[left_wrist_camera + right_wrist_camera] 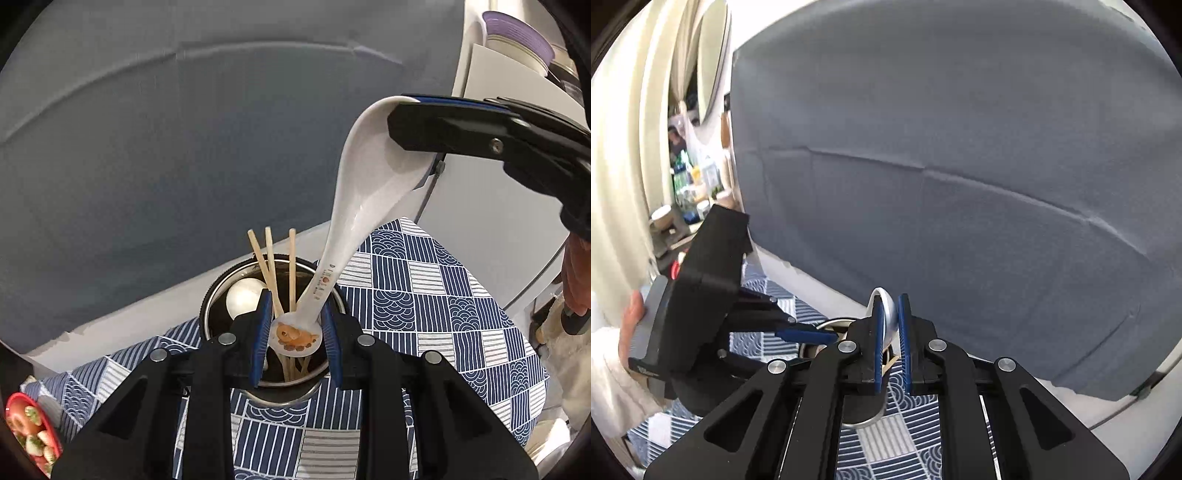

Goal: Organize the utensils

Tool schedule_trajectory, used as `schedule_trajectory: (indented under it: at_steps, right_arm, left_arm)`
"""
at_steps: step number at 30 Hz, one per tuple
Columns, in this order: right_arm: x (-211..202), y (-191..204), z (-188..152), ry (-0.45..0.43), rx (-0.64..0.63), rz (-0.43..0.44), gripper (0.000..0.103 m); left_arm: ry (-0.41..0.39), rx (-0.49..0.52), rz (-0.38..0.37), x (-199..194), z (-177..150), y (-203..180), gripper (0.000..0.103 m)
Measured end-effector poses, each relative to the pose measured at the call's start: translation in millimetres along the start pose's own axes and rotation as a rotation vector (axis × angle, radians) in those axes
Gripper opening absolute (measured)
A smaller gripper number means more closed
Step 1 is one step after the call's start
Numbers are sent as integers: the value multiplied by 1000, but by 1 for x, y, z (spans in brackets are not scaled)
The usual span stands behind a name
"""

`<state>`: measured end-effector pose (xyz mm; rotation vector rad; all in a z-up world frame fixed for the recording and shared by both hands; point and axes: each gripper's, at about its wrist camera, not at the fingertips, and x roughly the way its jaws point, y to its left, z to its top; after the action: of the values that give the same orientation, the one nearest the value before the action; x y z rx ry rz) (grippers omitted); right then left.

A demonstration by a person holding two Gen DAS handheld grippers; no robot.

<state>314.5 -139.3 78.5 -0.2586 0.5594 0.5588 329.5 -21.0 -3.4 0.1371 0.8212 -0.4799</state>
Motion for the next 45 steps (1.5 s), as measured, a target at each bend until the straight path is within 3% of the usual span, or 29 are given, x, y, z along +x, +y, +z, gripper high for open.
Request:
schedule_trajectory:
  at_steps: [9, 11, 12, 13, 15, 18, 22, 36, 45]
  right_arm:
    - [28, 8, -3, 49, -18, -6, 8]
    - [31, 8, -2, 43, 3, 2, 10]
    - [32, 7, -2, 37, 17, 8, 16]
    - [30, 6, -2, 24, 33, 7, 44]
    - [19, 6, -4, -40, 54, -45, 87]
    - [5, -2, -5, -83, 98, -50, 87]
    - [-5, -12, -3, -101, 158, -36, 89]
    - [-24, 13, -24, -52, 147, -39, 92]
    - [-60, 33, -55, -57, 168, -54, 94]
  left_arm:
    - [25, -44, -23, 19, -10, 20, 28]
    - [21, -59, -40, 20, -12, 23, 32]
    - [16, -70, -48, 20, -13, 24, 48]
    - [1, -85, -47, 17, -15, 26, 64]
    - [-35, -96, -54, 9, -17, 27, 70]
    - [-69, -109, -32, -2, -19, 28, 90]
    - [-85, -127, 2, -16, -22, 31, 95]
    - [-118, -211, 152, -69, -55, 34, 97]
    - [-157, -230, 189, -117, -93, 15, 97]
